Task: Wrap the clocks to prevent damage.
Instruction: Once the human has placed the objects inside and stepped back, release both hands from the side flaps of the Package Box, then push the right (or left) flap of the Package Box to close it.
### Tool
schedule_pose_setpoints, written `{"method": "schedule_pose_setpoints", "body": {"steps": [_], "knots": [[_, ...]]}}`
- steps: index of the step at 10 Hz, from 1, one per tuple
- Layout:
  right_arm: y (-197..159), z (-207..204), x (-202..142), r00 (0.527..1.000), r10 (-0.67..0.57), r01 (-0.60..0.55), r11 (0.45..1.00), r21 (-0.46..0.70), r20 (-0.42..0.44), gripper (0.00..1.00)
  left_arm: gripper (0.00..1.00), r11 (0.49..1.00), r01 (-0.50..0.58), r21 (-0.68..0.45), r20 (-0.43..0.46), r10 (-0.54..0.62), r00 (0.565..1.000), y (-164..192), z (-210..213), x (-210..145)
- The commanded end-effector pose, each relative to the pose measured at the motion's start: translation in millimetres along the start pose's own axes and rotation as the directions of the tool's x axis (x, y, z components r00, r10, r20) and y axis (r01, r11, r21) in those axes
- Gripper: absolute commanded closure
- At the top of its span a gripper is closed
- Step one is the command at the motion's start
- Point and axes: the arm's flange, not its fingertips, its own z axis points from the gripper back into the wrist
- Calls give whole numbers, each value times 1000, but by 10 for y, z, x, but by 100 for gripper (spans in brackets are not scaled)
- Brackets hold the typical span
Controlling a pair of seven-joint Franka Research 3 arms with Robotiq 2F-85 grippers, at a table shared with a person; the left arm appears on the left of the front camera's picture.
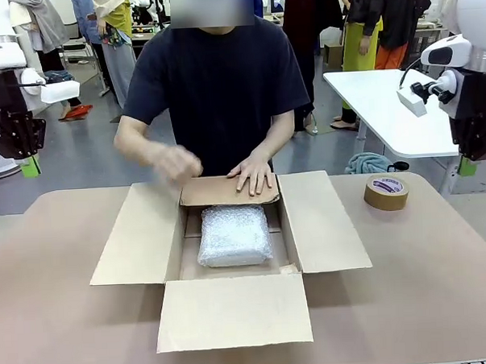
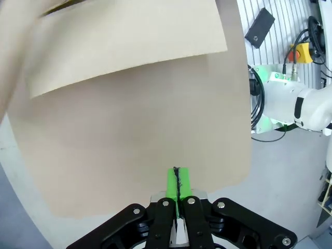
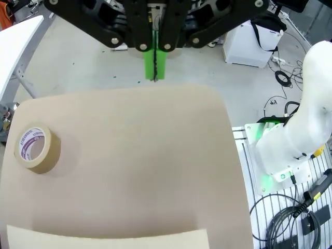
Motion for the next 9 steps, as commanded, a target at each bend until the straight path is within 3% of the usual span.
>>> {"method": "schedule_pose_setpoints", "body": {"steps": [1,9], "knots": [[33,-13,36,1000,-14,14,1000,1,-7,99,99,1000,-25,7,-37,26,999,-43,16,-7],[33,-13,36,1000,-14,14,1000,1,-7,99,99,1000,-25,7,-37,26,999,-43,16,-7]]}}
